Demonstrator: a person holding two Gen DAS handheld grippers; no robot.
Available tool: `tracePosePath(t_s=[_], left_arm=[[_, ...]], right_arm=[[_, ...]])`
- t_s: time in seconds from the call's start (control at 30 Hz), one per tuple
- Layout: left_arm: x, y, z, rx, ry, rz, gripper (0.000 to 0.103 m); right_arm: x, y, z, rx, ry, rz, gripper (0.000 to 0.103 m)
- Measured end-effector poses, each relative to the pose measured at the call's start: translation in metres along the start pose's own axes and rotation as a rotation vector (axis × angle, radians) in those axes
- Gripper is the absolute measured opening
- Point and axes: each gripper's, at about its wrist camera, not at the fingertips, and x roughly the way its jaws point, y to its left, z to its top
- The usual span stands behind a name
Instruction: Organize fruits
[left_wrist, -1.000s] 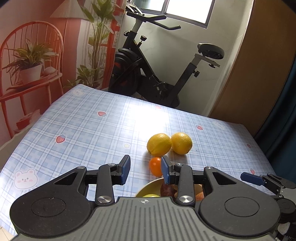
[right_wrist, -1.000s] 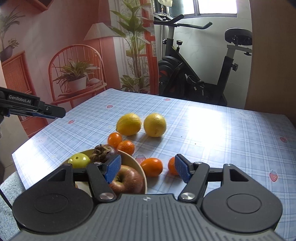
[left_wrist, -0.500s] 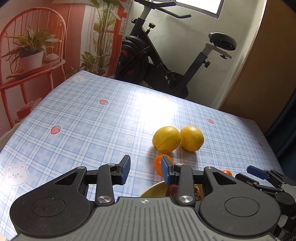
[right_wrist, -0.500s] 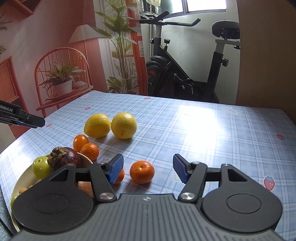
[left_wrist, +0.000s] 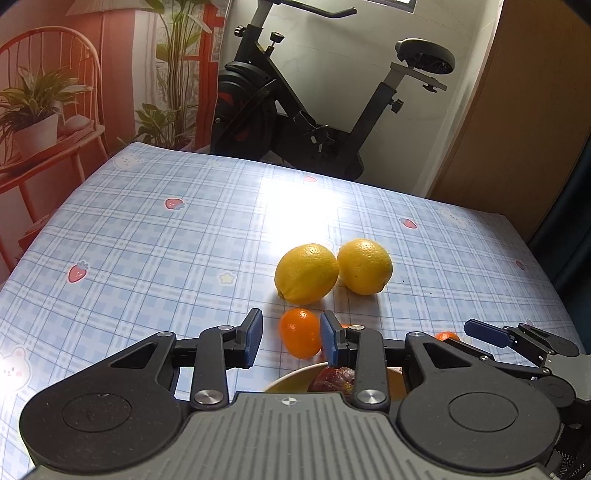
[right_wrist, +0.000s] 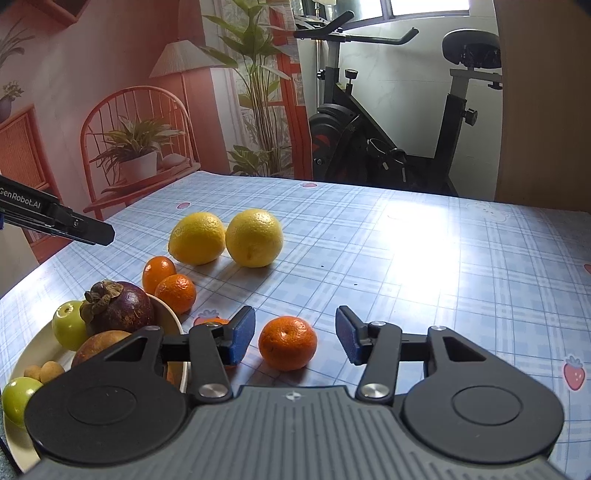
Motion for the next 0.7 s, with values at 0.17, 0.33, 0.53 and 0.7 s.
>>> tracePosePath(t_s=[0.17, 0.33, 0.53, 0.7], left_arm=[[0.010, -0.006, 0.002, 0.024, 0.019, -0.010, 0.036], [0.020, -0.012, 0.004, 0.054, 0.053, -0.041, 0.036], [0.030, -0.019, 0.005, 0.075, 0.086, -0.069, 0.031], [0.035, -0.022, 0.002, 0.080, 0.100, -0.076, 0.031]], right_arm=[[0.003, -0.004, -0.002, 0.027, 0.000, 0.014, 0.049], [0.002, -0.007, -0.003, 0.049, -0.011, 0.019, 0.049], [-0.001, -0.007, -0.005, 0.054, -0.007, 0.030, 0.049], [0.003, -0.008, -0.004, 0.047, 0.005, 0.048, 0.048]])
